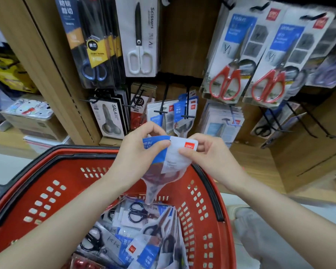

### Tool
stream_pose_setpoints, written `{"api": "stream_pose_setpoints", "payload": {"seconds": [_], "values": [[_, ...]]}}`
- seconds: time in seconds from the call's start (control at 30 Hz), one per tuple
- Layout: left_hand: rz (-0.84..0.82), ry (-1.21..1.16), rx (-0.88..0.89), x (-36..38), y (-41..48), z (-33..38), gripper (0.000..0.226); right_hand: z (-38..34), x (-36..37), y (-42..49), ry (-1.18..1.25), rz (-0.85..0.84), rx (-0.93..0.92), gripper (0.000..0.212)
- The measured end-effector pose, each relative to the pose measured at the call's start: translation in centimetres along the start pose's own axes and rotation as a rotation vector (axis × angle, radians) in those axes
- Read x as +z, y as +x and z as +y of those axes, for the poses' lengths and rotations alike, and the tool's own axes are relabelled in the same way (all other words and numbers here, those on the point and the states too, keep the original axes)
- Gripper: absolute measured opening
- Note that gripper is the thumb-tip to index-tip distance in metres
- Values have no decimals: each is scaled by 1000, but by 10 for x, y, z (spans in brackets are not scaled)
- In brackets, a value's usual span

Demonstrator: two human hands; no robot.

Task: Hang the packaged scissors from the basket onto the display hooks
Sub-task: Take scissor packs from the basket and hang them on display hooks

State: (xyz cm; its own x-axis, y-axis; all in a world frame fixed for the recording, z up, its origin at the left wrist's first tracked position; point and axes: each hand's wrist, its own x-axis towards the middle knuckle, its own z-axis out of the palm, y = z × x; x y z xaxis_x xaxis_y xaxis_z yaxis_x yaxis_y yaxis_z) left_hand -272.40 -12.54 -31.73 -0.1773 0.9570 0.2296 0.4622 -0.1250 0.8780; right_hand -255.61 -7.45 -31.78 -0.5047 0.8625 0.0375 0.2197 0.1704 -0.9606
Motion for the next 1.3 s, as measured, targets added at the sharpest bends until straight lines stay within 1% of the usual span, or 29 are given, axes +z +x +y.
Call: {"api": "stream_pose_setpoints", "payload": {"seconds": [0.07, 0.17, 0.23, 0.3, 0.43, 0.57, 0.6, 0.63, 0.67, 0.7, 0.73, 0.8, 0.87, 0.97, 1.07, 1.13, 1.2, 1.3], "values": [[12, -23, 71, -1, 0, 14, 19, -12, -8, -5, -54, 54, -75, 13], [72, -61, 213, -2, 11, 42, 14, -37, -24, -8, 9, 170, -207, 14], [121, -18, 339, 0, 24, 57, 9, -51, -37, -6, 24, 277, -296, 12], [149, 23, 417, 5, 38, 66, 3, -57, -51, 0, -17, 399, -349, 8], [135, 127, 477, 8, 61, 56, 8, -53, -76, 14, -83, 609, -383, 10], [63, 396, 442, 0, 82, 18, 11, -35, -99, 20, -189, 791, -376, 14], [37, 480, 434, -2, 86, 8, 13, -28, -104, 22, -228, 810, -364, 11], [6, 562, 421, -3, 90, -2, 15, -20, -108, 26, -285, 804, -341, 9], [-28, 636, 400, -2, 94, -12, 19, -10, -110, 30, -357, 782, -297, 13], [-67, 700, 374, -1, 97, -22, 24, 3, -110, 34, -424, 742, -236, 17], [-108, 756, 351, 1, 99, -30, 30, 15, -108, 37, -475, 696, -172, 15], [-184, 837, 308, 6, 102, -45, 38, 40, -99, 43, -541, 611, -59, 11], [-227, 861, 285, 10, 102, -58, 44, 64, -90, 50, -567, 547, 33, 16], [-246, 844, 279, 12, 101, -73, 50, 88, -77, 66, -544, 490, 87, 19], [-239, 830, 319, 12, 101, -84, 52, 100, -62, 85, -524, 449, 112, 24], [-231, 827, 347, 11, 102, -89, 53, 105, -52, 99, -467, 434, 100, 21], [-225, 826, 361, 12, 102, -93, 53, 109, -43, 112, -403, 432, 87, 15], [-209, 798, 363, 11, 101, -96, 53, 115, -35, 130, -307, 476, 99, 15]]}}
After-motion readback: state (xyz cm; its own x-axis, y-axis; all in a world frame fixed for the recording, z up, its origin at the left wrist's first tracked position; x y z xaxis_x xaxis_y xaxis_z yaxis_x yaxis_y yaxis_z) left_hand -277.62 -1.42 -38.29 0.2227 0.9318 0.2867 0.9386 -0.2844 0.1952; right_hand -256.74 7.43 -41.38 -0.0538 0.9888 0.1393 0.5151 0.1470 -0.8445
